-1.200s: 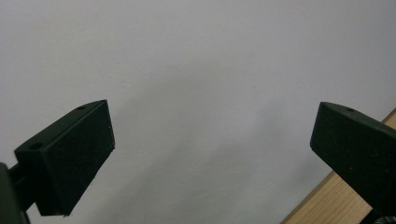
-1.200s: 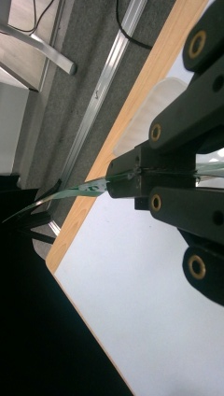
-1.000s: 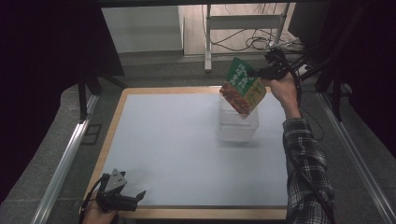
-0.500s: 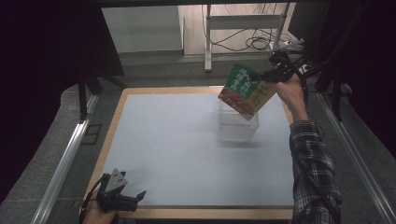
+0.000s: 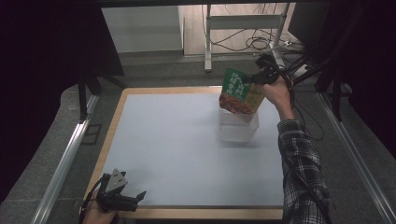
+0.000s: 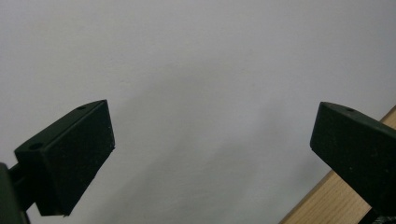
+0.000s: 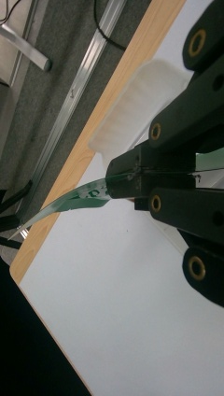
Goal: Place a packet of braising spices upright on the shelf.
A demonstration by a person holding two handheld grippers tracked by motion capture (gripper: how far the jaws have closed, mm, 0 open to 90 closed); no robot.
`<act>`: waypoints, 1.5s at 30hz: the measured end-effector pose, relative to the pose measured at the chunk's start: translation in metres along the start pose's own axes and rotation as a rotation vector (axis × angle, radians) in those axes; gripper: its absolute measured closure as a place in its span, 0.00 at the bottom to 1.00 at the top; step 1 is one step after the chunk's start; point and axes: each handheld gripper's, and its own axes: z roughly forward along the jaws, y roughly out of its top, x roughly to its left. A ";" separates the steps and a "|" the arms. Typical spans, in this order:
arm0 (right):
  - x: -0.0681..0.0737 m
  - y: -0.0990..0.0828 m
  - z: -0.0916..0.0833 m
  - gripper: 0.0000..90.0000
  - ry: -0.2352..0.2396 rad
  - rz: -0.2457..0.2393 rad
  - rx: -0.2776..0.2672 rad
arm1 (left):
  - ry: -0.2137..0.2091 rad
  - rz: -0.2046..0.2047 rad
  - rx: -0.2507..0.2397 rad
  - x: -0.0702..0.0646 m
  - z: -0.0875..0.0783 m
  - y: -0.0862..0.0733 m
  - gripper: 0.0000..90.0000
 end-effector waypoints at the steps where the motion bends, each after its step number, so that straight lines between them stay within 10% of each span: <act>1: 0.002 0.001 0.003 0.98 0.003 -0.009 0.001 | 0.000 0.001 0.001 0.000 0.000 0.000 0.00; 45: 0.003 -0.011 -0.025 0.37 -0.146 -0.066 -0.156 | 0.004 0.012 0.006 -0.002 0.001 0.001 0.00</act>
